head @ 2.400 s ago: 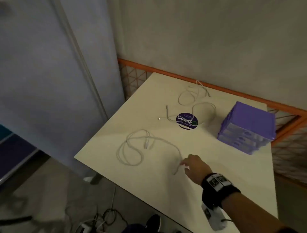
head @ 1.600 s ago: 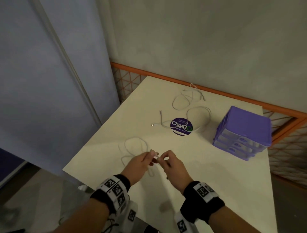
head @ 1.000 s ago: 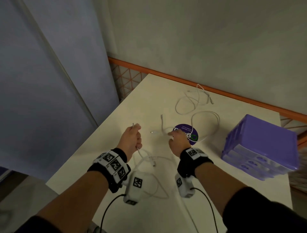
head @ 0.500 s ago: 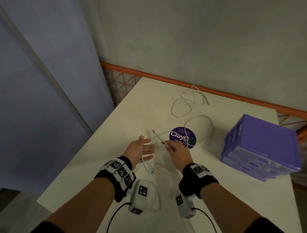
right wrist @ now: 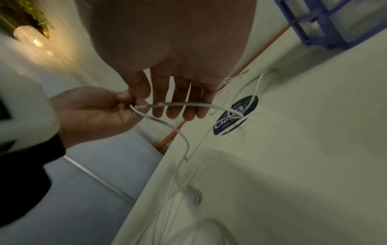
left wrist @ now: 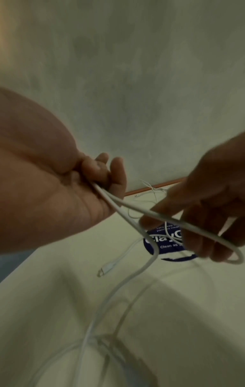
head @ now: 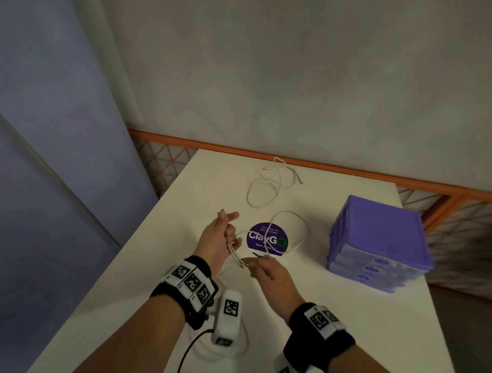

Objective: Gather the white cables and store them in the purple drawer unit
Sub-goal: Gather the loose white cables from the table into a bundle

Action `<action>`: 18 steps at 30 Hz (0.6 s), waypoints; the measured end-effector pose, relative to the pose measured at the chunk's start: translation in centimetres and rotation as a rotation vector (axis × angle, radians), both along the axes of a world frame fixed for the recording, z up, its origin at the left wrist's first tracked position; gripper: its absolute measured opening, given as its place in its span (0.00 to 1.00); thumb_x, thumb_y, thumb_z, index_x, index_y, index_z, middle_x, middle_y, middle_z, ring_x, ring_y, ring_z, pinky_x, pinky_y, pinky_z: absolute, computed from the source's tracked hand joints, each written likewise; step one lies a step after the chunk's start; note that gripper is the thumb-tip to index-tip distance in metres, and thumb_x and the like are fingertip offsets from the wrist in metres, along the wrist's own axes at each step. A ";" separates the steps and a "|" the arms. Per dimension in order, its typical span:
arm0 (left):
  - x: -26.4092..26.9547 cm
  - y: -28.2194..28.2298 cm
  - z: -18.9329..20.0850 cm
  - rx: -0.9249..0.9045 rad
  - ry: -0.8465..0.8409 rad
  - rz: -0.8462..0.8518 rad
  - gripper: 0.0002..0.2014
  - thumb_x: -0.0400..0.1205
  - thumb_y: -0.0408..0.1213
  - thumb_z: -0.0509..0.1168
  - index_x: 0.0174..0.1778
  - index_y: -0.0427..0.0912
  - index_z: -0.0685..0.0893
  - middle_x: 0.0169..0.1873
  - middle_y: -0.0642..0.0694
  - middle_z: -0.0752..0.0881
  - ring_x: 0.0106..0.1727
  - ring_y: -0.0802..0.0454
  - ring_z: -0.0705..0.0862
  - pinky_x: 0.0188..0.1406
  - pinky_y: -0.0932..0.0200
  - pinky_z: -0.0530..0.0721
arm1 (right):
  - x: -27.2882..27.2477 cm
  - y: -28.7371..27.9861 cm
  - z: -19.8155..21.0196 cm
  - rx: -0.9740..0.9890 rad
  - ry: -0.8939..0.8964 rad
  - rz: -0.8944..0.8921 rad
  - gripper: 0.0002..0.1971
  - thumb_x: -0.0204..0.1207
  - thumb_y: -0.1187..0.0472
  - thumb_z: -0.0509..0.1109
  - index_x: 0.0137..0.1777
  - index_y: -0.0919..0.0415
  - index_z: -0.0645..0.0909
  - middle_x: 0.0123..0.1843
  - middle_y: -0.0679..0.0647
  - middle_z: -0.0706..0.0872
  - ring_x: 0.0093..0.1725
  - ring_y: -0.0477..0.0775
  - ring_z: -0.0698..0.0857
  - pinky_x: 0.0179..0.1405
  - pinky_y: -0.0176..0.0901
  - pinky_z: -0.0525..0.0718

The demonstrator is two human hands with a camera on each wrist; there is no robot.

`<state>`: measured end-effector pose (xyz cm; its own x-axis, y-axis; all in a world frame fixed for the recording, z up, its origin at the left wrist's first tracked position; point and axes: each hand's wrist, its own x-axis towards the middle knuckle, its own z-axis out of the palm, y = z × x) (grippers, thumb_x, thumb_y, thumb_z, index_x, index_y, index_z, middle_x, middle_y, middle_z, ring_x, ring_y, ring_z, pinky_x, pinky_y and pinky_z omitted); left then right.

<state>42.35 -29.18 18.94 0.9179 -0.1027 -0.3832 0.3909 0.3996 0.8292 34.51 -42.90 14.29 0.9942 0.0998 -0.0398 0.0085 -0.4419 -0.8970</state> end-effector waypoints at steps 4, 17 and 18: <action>2.1 -0.1 0.7 0.130 -0.045 -0.050 0.18 0.86 0.54 0.50 0.47 0.44 0.77 0.20 0.54 0.66 0.17 0.60 0.64 0.18 0.66 0.67 | 4.4 -2.2 1.0 0.018 -0.046 -0.219 0.09 0.80 0.61 0.63 0.50 0.57 0.86 0.45 0.45 0.85 0.48 0.45 0.81 0.47 0.29 0.75; 9.3 -1.8 -1.9 0.408 -0.048 -0.149 0.11 0.86 0.48 0.54 0.59 0.48 0.75 0.25 0.53 0.61 0.24 0.59 0.59 0.16 0.70 0.61 | 20.2 -8.6 -2.3 -0.267 0.061 -0.447 0.12 0.78 0.63 0.62 0.60 0.61 0.81 0.57 0.63 0.87 0.58 0.63 0.83 0.58 0.52 0.82; 9.6 -1.8 -2.2 0.400 -0.038 -0.149 0.11 0.86 0.48 0.54 0.59 0.49 0.75 0.25 0.53 0.61 0.24 0.59 0.60 0.16 0.70 0.61 | 21.2 -8.7 -2.6 -0.279 0.069 -0.449 0.13 0.78 0.65 0.62 0.61 0.61 0.80 0.59 0.64 0.86 0.60 0.64 0.82 0.60 0.54 0.81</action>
